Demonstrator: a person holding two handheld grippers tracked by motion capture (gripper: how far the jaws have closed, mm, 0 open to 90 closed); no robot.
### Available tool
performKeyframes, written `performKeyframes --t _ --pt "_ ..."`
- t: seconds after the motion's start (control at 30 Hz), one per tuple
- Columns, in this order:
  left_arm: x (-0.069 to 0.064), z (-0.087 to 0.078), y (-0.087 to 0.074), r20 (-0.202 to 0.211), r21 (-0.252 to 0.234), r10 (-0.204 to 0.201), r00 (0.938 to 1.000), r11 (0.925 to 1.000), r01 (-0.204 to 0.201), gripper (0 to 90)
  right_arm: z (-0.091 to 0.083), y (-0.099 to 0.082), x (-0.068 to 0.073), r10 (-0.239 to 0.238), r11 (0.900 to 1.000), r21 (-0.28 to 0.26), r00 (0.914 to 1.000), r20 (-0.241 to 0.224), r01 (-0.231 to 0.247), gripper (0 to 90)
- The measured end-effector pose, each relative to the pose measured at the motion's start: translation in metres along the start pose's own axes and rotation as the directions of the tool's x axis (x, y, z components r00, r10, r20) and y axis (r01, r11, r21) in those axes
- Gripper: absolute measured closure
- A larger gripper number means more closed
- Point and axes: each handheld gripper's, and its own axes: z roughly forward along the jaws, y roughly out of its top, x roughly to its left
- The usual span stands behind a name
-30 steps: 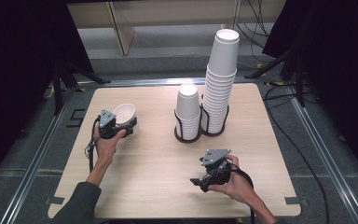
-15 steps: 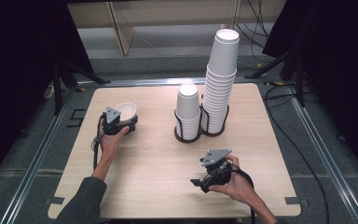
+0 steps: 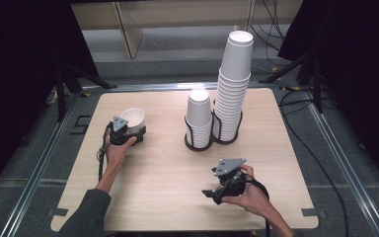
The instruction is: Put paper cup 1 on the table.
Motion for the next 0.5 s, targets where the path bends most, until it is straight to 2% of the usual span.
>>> performKeyframes --t 0.03,0.13,0.23,0.3,0.37,0.43,0.5 --pt "0.001 -0.001 -0.001 0.004 0.005 -0.004 1.0 1.0 0.004 14.3 0.0 0.0 0.001 0.015 0.9999 0.004 0.9999 -0.001 -0.015 18.2" --pt "0.003 -0.004 -0.002 0.007 0.016 -0.018 0.9998 0.9997 0.018 14.2 0.0 0.0 0.001 0.013 0.9999 0.006 0.9999 -0.002 -0.013 18.2" --pt "0.005 -0.008 -0.002 0.003 0.035 -0.006 1.0 0.9994 0.006 14.3 -0.001 -0.001 0.001 0.012 0.9999 0.007 0.9999 -0.001 -0.012 18.3" --pt "0.006 -0.01 -0.003 -0.005 0.048 -0.001 1.0 0.9989 0.001 14.3 0.0 0.0 0.0 -0.021 0.9998 -0.003 0.9998 0.0 0.021 18.3" --pt "0.007 -0.012 -0.003 -0.001 0.055 -0.009 1.0 0.9985 0.009 14.3 0.0 -0.001 -0.001 -0.024 0.9997 -0.003 0.9997 0.001 0.024 18.3" --pt "0.008 -0.017 -0.004 0.003 0.067 -0.004 1.0 0.9978 0.004 14.4 -0.001 -0.001 0.0 -0.003 1.0 0.005 1.0 -0.006 0.003 18.3" --pt "0.007 -0.02 -0.006 0.004 0.074 -0.006 1.0 0.9972 0.006 14.4 -0.001 -0.001 0.0 -0.001 1.0 0.002 1.0 -0.005 0.001 18.3"
